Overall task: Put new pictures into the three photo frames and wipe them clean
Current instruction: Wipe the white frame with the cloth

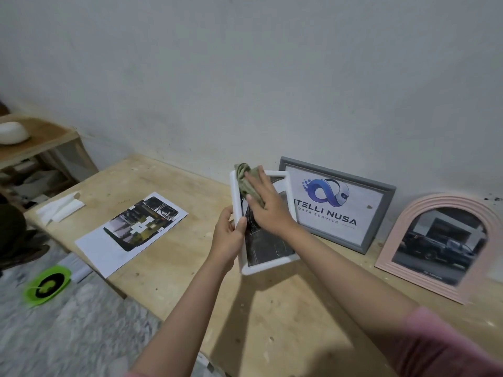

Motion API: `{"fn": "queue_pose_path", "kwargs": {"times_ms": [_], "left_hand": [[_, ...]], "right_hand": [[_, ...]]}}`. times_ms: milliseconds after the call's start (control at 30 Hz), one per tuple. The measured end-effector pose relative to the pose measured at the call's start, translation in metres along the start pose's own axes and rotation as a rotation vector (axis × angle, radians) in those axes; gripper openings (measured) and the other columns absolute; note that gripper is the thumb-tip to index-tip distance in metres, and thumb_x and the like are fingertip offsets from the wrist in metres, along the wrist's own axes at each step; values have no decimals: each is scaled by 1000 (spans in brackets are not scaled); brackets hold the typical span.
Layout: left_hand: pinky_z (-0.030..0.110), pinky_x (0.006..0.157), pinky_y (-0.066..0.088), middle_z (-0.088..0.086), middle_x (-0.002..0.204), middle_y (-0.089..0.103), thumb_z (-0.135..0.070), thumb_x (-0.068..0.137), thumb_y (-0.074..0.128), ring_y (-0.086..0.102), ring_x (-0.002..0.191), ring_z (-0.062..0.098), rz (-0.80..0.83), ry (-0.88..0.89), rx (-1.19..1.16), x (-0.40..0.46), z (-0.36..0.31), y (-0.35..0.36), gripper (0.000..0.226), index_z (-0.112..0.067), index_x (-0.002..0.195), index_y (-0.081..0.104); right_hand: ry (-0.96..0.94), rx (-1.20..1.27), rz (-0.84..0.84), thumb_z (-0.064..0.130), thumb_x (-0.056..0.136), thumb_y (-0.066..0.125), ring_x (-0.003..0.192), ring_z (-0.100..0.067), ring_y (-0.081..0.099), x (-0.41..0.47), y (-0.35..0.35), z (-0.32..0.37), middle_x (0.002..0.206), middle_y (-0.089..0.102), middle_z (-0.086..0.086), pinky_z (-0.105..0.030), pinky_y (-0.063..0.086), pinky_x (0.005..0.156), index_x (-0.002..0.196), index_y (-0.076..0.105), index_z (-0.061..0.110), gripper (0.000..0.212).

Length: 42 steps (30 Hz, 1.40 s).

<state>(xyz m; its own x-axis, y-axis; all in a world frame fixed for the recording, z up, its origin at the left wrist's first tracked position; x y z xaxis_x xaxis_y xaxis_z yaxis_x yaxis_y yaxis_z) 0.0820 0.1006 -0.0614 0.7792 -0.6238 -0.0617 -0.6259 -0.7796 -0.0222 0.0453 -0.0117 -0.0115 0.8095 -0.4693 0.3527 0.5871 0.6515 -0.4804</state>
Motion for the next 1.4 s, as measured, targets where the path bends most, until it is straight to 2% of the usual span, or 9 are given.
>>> {"fn": "queue_pose_path", "kwargs": {"times_ms": [67,200,333,433,700,933,1000,1200,1400], "left_hand": [[43,75,56,7,88,69,-12,98,47,66,80,24,63,7,7,0,-1,2,28,-20,125,46],[23,50,51,-2,76,65,-17,102,40,65,58,11,199,-44,-168,-6,-4,15,30,-28,130,37],[35,63,56,13,112,62,-62,88,30,68,84,18,160,-142,-348,3,14,6,61,-24,135,42],[37,66,58,7,104,71,-73,84,19,69,92,21,101,-270,-424,8,30,-2,76,-21,118,61],[40,74,57,16,117,67,-52,97,36,68,99,31,-127,-348,-377,17,46,-28,54,-11,127,56],[39,66,56,11,91,64,-43,101,30,62,74,27,-291,-300,-255,27,40,-60,40,-15,112,55],[44,72,55,13,89,61,-43,101,30,60,73,26,-302,-289,-247,30,38,-63,38,-15,108,54],[44,78,53,7,79,54,-40,102,32,54,67,22,-370,-316,-307,26,35,-68,32,-20,85,50],[45,75,57,10,87,64,-39,102,33,61,73,27,-314,-279,-179,22,26,-76,35,-13,109,55]], "right_hand": [[-35,35,57,16,95,47,146,-12,10,-6,9,4,159,7,9,-32,15,118,143,38,29,50],[27,142,136,4,92,46,141,-3,24,-17,18,3,153,28,13,-13,20,112,136,47,35,53],[-20,59,205,0,87,44,138,-7,31,-29,28,-1,149,38,10,-30,25,115,128,56,35,55],[-116,-87,284,-7,82,41,136,-15,33,-39,38,4,150,37,6,-29,22,114,125,60,29,59],[-244,-270,398,-6,72,41,133,-23,38,-70,50,5,144,45,-5,-37,27,113,117,66,18,57],[-309,-472,518,25,71,32,135,-30,37,-109,50,-9,147,42,-3,-63,16,107,118,65,25,57],[-399,-538,486,26,71,33,126,-35,45,-116,45,-11,144,46,-5,-67,29,102,113,68,26,55],[-585,-619,322,15,72,42,111,-37,56,-109,17,1,131,57,-14,-52,45,90,99,73,21,42],[-437,-694,126,13,73,44,92,-38,60,-70,-48,-20,113,63,-21,-48,53,71,86,74,13,33]]}}
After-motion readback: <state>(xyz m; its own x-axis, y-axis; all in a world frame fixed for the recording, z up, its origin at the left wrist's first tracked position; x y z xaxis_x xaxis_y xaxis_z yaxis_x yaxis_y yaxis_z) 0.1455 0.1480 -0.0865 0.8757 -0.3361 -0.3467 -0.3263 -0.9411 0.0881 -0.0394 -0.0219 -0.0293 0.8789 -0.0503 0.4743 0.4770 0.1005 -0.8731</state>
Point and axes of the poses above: each hand's wrist, its own x-axis towards the middle knuckle, its own y-axis out of the palm, z = x × y, the point moved 10 cm from there along x, towards the middle knuckle
